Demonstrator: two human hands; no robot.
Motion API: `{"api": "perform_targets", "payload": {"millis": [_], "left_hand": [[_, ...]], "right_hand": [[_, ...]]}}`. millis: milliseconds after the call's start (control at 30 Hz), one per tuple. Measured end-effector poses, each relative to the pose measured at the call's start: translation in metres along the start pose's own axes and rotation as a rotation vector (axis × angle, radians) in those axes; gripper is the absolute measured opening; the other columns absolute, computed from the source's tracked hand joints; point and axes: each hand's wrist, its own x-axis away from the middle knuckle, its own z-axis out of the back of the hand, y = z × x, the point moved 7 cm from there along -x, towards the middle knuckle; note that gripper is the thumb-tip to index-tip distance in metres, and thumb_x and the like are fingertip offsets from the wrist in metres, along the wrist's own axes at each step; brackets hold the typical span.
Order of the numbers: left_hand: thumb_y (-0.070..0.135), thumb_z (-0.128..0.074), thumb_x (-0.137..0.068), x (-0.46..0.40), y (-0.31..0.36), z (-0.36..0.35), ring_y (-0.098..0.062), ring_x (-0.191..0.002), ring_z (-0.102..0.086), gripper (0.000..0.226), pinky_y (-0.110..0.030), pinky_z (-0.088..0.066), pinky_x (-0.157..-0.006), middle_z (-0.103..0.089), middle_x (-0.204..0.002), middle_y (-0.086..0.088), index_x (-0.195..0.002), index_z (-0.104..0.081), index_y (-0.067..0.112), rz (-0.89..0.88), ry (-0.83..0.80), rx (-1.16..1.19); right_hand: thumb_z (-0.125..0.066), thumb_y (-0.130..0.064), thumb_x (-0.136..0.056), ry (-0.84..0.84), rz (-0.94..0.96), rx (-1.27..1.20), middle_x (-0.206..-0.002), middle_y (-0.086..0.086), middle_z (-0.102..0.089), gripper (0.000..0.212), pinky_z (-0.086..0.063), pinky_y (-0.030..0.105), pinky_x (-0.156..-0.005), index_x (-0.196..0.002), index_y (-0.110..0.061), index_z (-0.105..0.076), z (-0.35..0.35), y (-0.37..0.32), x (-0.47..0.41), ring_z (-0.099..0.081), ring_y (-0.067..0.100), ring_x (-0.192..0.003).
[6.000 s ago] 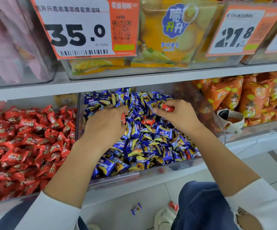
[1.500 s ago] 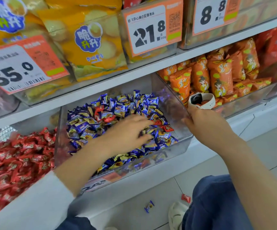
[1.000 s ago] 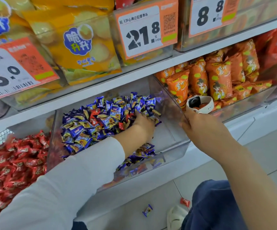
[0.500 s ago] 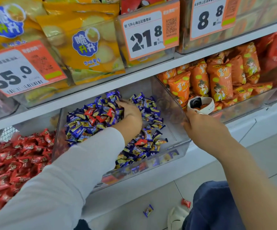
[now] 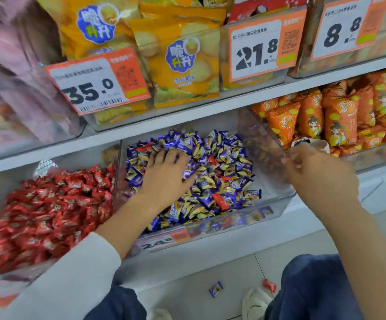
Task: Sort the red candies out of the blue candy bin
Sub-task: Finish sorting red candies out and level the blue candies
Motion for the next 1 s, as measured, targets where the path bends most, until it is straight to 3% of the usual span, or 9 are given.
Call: {"api": "perform_targets", "payload": {"millis": [100,233,367,467,567,700,767,933,1000], "left_hand": [[0.066,-0.039,-0.087,0.011,0.004,-0.006,-0.027,-0.140,-0.021,0.069,-0.049,-0.007,-0.117,-0.034,-0.148,-0.002,-0.143,-0.034,0.026,-0.064,0.006,0.098],[0.070,-0.030,-0.087,0.020,0.011,-0.012,-0.022,-0.145,-0.007,0.076,-0.044,0.002,-0.118,-0.019,-0.156,0.002,-0.150,-0.016,0.029,-0.154,-0.107,0.150],[0.047,-0.038,-0.097,0.027,-0.002,0.011,-0.018,-0.139,-0.027,0.050,-0.032,-0.013,-0.117,-0.038,-0.147,0.005,-0.142,-0.039,0.027,-0.192,-0.013,0.399],[0.023,-0.041,-0.099,0.019,-0.047,0.035,-0.022,-0.124,-0.044,0.036,-0.030,-0.030,-0.106,-0.052,-0.135,-0.002,-0.133,-0.051,0.019,-0.005,0.156,0.414],[0.009,-0.042,-0.094,0.001,-0.087,0.033,-0.033,-0.098,-0.057,0.042,-0.040,-0.044,-0.082,-0.062,-0.111,-0.017,-0.136,-0.046,0.011,0.197,0.077,0.300],[0.018,-0.039,-0.099,-0.016,-0.091,0.026,-0.034,-0.104,-0.053,0.035,-0.033,-0.033,-0.070,-0.057,-0.120,-0.017,-0.132,-0.046,0.011,0.224,0.023,0.229],[0.021,-0.043,-0.098,-0.020,-0.088,0.022,-0.032,-0.104,-0.055,0.036,-0.035,-0.041,-0.074,-0.059,-0.121,-0.014,-0.133,-0.046,0.015,0.192,0.014,0.286],[0.023,-0.057,-0.092,-0.016,-0.092,0.015,-0.026,-0.107,-0.057,0.034,-0.033,-0.043,-0.087,-0.062,-0.121,-0.005,-0.126,-0.058,0.022,0.201,-0.044,0.377],[0.023,-0.059,-0.091,-0.009,-0.094,0.023,-0.021,-0.102,-0.059,0.023,-0.028,-0.043,-0.083,-0.066,-0.111,0.000,-0.113,-0.066,0.022,0.191,0.033,0.432]], "right_hand": [[-0.054,-0.022,-0.092,0.210,0.097,-0.110,-0.075,0.015,-0.065,0.014,-0.043,0.033,-0.052,-0.096,-0.014,-0.065,0.016,-0.024,0.006,-0.059,0.037,-0.062],[-0.060,-0.020,-0.088,0.085,0.201,-0.216,-0.071,0.006,-0.068,0.008,-0.040,0.031,-0.054,-0.091,-0.021,-0.068,-0.006,-0.059,0.012,-0.063,0.032,-0.065],[-0.060,-0.027,-0.088,-0.105,0.215,-0.305,-0.072,-0.006,-0.067,0.008,-0.050,0.035,-0.062,-0.088,-0.029,-0.068,-0.028,-0.087,0.009,-0.063,0.020,-0.070],[-0.059,-0.028,-0.089,-0.205,0.241,-0.305,-0.073,-0.011,-0.064,0.010,-0.049,0.032,-0.066,-0.091,-0.029,-0.069,-0.037,-0.101,-0.006,-0.060,0.015,-0.071],[-0.057,-0.023,-0.091,-0.302,0.277,-0.248,-0.086,-0.008,-0.068,0.017,-0.049,0.031,-0.074,-0.102,-0.025,-0.069,-0.057,-0.115,-0.025,-0.062,0.016,-0.081],[-0.053,-0.021,-0.094,-0.409,0.304,-0.264,-0.113,-0.003,-0.068,0.029,-0.046,0.026,-0.081,-0.122,-0.021,-0.061,-0.093,-0.138,-0.042,-0.063,0.016,-0.097],[-0.052,-0.025,-0.095,-0.446,0.316,-0.193,-0.119,0.001,-0.065,0.032,-0.048,0.031,-0.087,-0.126,-0.022,-0.057,-0.108,-0.146,-0.046,-0.061,0.021,-0.105],[-0.048,-0.022,-0.095,-0.499,0.392,0.016,-0.113,0.008,-0.066,0.029,-0.048,0.034,-0.077,-0.123,-0.022,-0.056,-0.129,-0.148,-0.045,-0.062,0.028,-0.099],[-0.050,-0.020,-0.094,-0.505,0.388,0.008,-0.107,0.010,-0.067,0.027,-0.050,0.034,-0.073,-0.119,-0.020,-0.059,-0.134,-0.147,-0.045,-0.063,0.029,-0.094]]}}
